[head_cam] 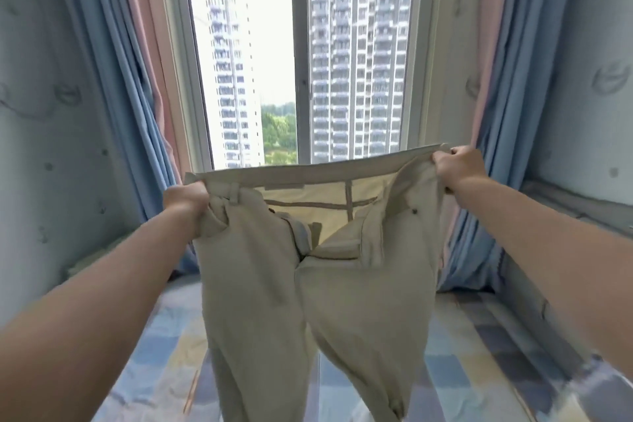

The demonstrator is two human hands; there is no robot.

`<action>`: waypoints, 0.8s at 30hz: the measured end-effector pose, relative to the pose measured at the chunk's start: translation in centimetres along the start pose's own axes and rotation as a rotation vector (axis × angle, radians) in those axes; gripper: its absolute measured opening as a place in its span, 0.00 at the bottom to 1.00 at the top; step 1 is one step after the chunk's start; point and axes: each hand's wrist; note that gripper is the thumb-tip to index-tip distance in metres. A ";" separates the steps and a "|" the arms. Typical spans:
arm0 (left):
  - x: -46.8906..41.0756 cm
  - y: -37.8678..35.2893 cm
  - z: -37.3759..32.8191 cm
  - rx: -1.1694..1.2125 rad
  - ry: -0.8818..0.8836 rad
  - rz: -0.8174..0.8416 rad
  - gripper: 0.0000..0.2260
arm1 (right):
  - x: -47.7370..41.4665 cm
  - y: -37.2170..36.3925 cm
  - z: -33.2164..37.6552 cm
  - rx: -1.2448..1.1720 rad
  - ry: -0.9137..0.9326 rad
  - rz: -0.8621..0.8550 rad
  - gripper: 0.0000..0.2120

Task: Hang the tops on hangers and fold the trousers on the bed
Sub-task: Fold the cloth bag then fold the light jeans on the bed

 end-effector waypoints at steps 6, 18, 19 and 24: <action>1.5 -2.1 -7.2 0.312 0.083 0.313 0.16 | 1.9 -0.2 8.7 -0.222 -0.143 0.281 0.05; 12.8 -5.0 -14.8 0.400 -0.292 0.660 0.12 | 7.8 -2.7 18.6 -0.137 0.244 0.545 0.06; 12.9 -4.9 -14.8 0.397 -0.316 0.701 0.12 | 7.8 -2.8 18.9 -0.143 0.260 0.521 0.06; 13.7 -5.7 -13.8 0.124 -0.502 0.746 0.21 | 8.0 -3.2 19.5 -0.173 0.345 0.419 0.08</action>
Point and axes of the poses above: each hand's wrist, its own x-axis away from the middle knuckle, its own y-axis out of the back of the hand, z = x × y, and after that the axes turned 1 degree about -x, right-handed
